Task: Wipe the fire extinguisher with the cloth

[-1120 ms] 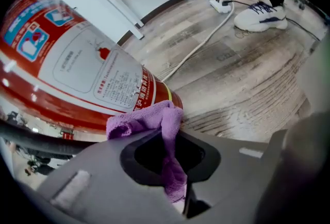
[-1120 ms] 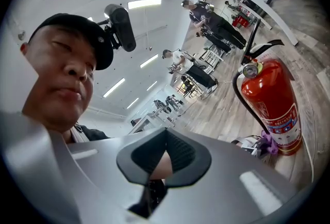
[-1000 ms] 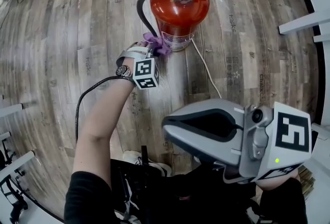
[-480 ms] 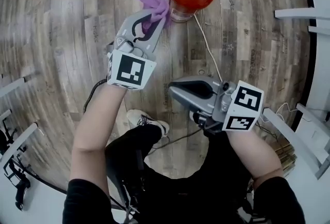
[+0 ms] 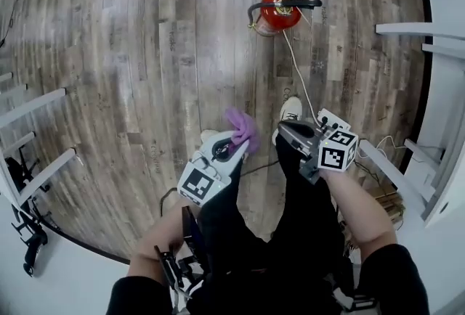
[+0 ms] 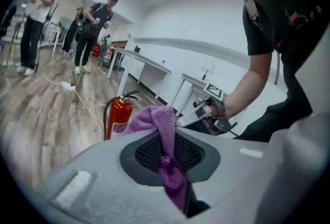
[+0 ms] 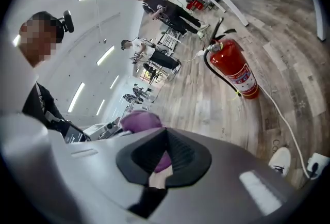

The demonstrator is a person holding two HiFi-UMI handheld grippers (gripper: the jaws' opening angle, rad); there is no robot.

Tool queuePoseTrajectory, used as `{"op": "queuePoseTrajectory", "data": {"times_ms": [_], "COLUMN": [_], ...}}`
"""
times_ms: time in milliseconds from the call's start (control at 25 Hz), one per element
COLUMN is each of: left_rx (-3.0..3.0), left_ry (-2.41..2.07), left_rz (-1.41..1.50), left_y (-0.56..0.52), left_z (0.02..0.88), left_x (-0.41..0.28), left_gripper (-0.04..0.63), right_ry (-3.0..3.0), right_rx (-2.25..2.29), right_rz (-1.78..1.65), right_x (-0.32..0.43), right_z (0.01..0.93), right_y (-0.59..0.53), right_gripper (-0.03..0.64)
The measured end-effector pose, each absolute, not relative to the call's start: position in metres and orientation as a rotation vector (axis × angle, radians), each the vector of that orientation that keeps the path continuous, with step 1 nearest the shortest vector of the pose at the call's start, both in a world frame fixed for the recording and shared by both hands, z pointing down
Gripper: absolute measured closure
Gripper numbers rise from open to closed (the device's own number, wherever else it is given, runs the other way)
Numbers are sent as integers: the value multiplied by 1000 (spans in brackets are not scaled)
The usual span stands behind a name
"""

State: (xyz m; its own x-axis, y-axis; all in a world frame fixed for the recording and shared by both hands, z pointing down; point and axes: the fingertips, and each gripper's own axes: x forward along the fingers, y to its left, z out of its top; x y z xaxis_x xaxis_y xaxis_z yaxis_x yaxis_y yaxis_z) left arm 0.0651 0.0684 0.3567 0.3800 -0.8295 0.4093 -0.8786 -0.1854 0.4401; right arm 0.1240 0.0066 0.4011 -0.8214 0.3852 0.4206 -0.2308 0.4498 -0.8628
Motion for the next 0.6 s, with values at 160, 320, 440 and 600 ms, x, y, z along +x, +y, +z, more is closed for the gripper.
{"op": "queuePoseTrajectory", "data": {"times_ms": [160,320,440,600], "left_rx": [1921,1924,1914,1908], "left_ry": [-1323,-1231,-1184,-1118], "left_rz": [-172,-340,-427,-511], "left_y": [92,99,115,135], "left_z": [258,167,121,79], "left_x": [91,83,69,46], "left_gripper": [555,555,555,555], "right_ry": [-2129,-2217,-2287,-2387], "right_rx": [-88,-30,13,3], "right_rz": [1362,1387,1455,1516], "right_x": [133,116,101,76], "right_z": [322,237,176,102], "right_y": [3,2,14,43], "right_gripper": [617,617,617,617]}}
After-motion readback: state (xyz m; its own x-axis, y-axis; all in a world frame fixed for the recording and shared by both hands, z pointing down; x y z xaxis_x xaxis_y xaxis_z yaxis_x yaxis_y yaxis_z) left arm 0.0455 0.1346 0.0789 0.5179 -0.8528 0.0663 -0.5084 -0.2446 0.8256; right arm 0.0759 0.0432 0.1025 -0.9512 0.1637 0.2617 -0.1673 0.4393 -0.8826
